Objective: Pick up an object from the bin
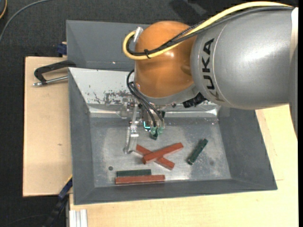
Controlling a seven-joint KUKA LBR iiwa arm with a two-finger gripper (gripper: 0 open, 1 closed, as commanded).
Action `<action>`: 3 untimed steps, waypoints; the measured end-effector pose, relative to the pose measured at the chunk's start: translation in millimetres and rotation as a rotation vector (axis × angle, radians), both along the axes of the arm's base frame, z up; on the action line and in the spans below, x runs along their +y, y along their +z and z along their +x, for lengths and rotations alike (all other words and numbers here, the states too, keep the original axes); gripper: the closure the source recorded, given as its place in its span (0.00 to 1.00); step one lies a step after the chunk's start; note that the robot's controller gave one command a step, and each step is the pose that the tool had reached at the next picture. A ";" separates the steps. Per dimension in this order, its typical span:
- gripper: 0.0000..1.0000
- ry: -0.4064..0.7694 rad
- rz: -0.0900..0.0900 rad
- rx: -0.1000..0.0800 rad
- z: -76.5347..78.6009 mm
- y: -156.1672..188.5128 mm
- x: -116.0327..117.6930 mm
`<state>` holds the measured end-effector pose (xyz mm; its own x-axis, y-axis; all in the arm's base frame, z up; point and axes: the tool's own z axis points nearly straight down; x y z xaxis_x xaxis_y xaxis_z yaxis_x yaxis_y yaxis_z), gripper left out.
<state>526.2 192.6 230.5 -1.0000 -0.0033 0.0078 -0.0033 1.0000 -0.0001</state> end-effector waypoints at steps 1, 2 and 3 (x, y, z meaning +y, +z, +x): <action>0.00 0.022 -0.002 -0.001 25.0 -162.8 -86.3; 1.00 0.024 0.002 -0.008 26.3 -158.1 -83.2; 1.00 0.037 0.003 -0.021 2.3 -4.7 -97.8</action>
Offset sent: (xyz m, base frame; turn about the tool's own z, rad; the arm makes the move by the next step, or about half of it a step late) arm 0.0258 -0.0841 -0.1588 -0.0246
